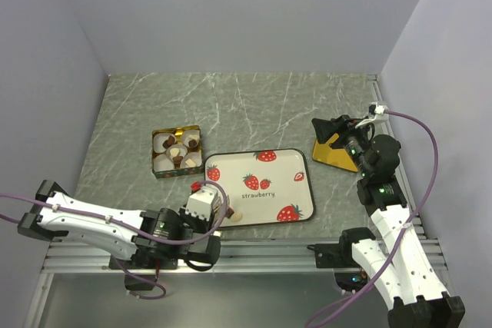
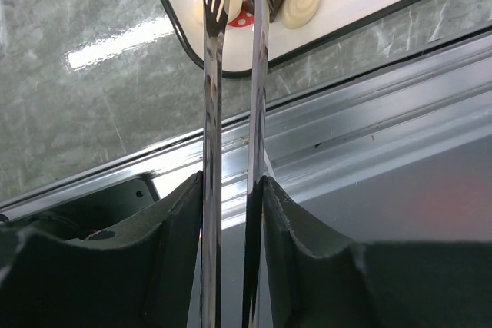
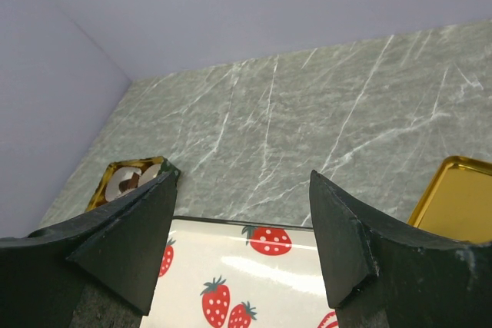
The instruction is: Pack the chocolate
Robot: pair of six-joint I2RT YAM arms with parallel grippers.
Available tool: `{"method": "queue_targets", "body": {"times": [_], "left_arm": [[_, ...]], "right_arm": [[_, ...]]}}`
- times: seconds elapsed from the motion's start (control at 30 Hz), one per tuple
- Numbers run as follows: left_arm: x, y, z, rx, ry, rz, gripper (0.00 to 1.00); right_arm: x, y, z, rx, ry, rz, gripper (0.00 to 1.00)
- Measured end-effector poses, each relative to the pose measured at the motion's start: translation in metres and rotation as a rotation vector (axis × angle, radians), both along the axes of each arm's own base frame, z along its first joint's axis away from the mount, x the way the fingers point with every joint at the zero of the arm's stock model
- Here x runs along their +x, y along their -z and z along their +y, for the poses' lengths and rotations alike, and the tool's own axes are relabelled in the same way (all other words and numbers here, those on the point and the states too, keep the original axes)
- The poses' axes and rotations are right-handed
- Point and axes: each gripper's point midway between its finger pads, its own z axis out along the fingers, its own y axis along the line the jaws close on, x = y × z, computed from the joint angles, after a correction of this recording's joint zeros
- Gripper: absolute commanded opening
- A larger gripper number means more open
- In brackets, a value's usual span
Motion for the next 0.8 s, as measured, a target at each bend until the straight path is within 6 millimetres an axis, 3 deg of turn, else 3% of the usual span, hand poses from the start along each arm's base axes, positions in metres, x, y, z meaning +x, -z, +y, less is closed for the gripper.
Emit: {"method": "queue_targets", "body": {"times": [0.8], "left_arm": [[-0.0062, 0.0019, -0.0059, 0.088, 0.098, -0.019, 0.41]], "right_arm": [[-0.0003, 0.0002, 0.0008, 0.0, -0.003, 0.001, 0.76]]}}
